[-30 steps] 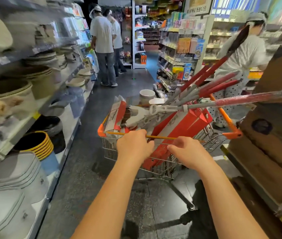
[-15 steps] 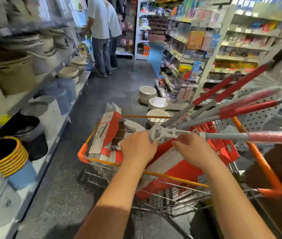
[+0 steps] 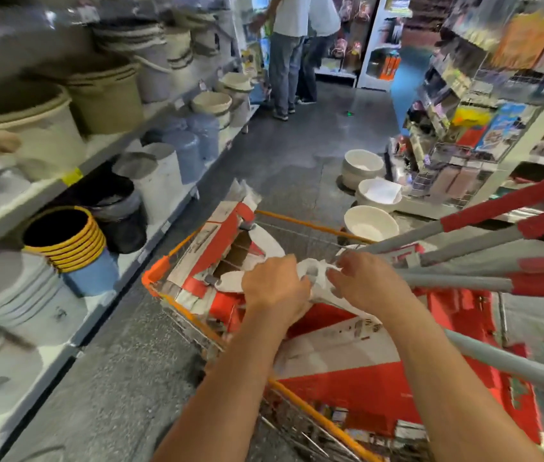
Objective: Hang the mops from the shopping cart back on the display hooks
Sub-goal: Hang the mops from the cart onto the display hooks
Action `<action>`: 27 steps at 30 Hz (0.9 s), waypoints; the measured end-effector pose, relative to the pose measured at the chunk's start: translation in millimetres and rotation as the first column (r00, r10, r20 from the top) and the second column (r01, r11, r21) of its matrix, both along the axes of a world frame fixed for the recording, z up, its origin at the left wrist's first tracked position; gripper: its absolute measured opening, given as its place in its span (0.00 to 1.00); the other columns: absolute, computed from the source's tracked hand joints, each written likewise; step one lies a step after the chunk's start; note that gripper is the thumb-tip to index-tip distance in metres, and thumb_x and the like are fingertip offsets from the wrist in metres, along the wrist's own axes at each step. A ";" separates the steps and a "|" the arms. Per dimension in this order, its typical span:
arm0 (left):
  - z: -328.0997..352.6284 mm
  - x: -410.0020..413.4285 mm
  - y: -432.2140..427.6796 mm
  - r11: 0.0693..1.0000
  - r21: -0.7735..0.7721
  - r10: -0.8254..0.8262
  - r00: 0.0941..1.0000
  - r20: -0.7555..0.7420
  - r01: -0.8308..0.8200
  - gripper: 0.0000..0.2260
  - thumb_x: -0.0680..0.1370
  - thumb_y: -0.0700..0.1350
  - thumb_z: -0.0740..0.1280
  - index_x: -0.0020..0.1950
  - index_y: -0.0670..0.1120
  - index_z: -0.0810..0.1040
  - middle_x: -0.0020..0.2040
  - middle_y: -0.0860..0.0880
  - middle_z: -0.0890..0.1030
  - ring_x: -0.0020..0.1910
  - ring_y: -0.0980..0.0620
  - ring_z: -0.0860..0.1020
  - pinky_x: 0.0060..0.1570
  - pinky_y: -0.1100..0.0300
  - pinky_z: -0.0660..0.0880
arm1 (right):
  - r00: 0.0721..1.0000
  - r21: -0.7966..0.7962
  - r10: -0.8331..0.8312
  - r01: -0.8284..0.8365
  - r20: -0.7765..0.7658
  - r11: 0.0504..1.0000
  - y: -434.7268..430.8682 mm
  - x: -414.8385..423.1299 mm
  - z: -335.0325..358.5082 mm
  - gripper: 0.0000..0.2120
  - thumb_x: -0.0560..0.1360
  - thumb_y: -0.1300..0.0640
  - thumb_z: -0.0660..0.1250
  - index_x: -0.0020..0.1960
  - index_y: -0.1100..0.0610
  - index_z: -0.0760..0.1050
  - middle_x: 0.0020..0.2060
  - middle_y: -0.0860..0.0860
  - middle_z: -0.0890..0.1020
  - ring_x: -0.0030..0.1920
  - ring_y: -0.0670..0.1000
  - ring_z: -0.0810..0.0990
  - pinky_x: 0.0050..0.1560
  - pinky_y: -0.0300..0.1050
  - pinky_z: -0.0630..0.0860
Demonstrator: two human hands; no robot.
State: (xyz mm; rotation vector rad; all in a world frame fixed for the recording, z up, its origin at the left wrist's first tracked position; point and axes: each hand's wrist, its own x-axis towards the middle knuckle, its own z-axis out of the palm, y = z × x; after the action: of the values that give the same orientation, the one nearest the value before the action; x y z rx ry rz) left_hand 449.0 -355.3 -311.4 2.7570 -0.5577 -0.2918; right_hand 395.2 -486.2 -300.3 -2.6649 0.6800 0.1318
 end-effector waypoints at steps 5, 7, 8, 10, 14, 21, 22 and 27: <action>-42.9 -13.3 -10.8 0.983 -0.080 0.166 0.986 -0.011 -0.166 0.24 0.78 0.63 0.59 0.67 0.49 0.67 0.57 0.45 0.80 0.56 0.42 0.78 0.44 0.55 0.71 | 0.992 -0.008 0.099 -0.100 -0.078 0.995 -21.6 18.0 -27.3 0.17 0.77 0.47 0.62 0.60 0.56 0.70 0.57 0.57 0.78 0.56 0.59 0.77 0.53 0.52 0.75; -60.5 -16.5 -16.0 0.962 -0.139 0.225 0.971 -0.076 -0.234 0.25 0.78 0.66 0.55 0.63 0.48 0.66 0.53 0.46 0.81 0.52 0.41 0.79 0.39 0.55 0.69 | 0.990 -0.005 0.120 -0.121 -0.075 0.993 -24.9 24.0 -37.2 0.17 0.77 0.47 0.62 0.61 0.56 0.69 0.59 0.56 0.77 0.58 0.59 0.76 0.54 0.52 0.74; -66.0 -16.2 -19.5 0.948 -0.167 0.253 0.960 -0.122 -0.271 0.25 0.77 0.67 0.54 0.61 0.47 0.65 0.52 0.46 0.81 0.51 0.42 0.79 0.39 0.54 0.69 | 0.989 -0.003 0.125 -0.125 -0.077 0.992 -26.2 27.1 -41.3 0.18 0.77 0.47 0.61 0.62 0.56 0.69 0.60 0.56 0.77 0.59 0.59 0.75 0.55 0.52 0.74; -78.1 -14.3 -27.7 0.922 -0.197 0.297 0.935 -0.192 -0.333 0.24 0.78 0.66 0.54 0.59 0.46 0.65 0.52 0.46 0.80 0.52 0.42 0.79 0.40 0.54 0.69 | 0.986 -0.010 0.131 -0.132 -0.102 0.991 -28.5 32.5 -50.1 0.20 0.77 0.45 0.60 0.65 0.55 0.69 0.61 0.56 0.77 0.60 0.59 0.75 0.59 0.54 0.72; -103.2 -13.5 -44.4 0.850 -0.288 0.334 0.874 -0.354 -0.441 0.26 0.80 0.63 0.52 0.68 0.44 0.63 0.61 0.45 0.78 0.59 0.42 0.77 0.52 0.49 0.74 | 0.972 0.027 0.160 -0.158 -0.170 0.987 -29.7 41.4 -64.0 0.20 0.79 0.44 0.57 0.62 0.57 0.73 0.60 0.58 0.77 0.60 0.60 0.75 0.55 0.49 0.70; -127.3 -8.6 -63.1 0.300 -0.575 0.263 0.646 -0.717 -0.761 0.25 0.70 0.68 0.58 0.58 0.55 0.73 0.58 0.48 0.79 0.58 0.42 0.77 0.61 0.43 0.73 | 0.976 0.047 0.175 -0.170 -0.132 0.984 -32.9 49.2 -76.6 0.22 0.79 0.42 0.54 0.60 0.58 0.74 0.58 0.59 0.78 0.59 0.60 0.75 0.46 0.47 0.64; -129.8 -11.1 -64.8 0.261 -0.580 0.279 0.636 -0.720 -0.772 0.19 0.71 0.66 0.58 0.54 0.57 0.73 0.57 0.49 0.80 0.57 0.43 0.78 0.60 0.41 0.73 | 0.980 0.047 0.173 -0.169 -0.101 0.984 -31.9 47.3 -77.2 0.22 0.79 0.42 0.55 0.59 0.58 0.75 0.57 0.58 0.79 0.58 0.60 0.76 0.46 0.47 0.64; -109.0 -20.2 -64.4 0.049 -0.685 0.292 0.666 -0.686 -0.727 0.10 0.82 0.49 0.57 0.57 0.48 0.75 0.49 0.48 0.81 0.45 0.47 0.79 0.46 0.54 0.76 | 0.986 -0.040 0.166 -0.165 0.029 0.986 -16.9 35.6 -59.4 0.21 0.79 0.43 0.55 0.52 0.57 0.79 0.50 0.58 0.81 0.49 0.59 0.77 0.43 0.47 0.65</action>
State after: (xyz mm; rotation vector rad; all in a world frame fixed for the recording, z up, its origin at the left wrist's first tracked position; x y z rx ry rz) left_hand 428.9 -419.7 -420.4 1.3888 0.4008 -0.1734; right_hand 430.8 -503.1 -359.7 -2.7512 0.4547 0.1221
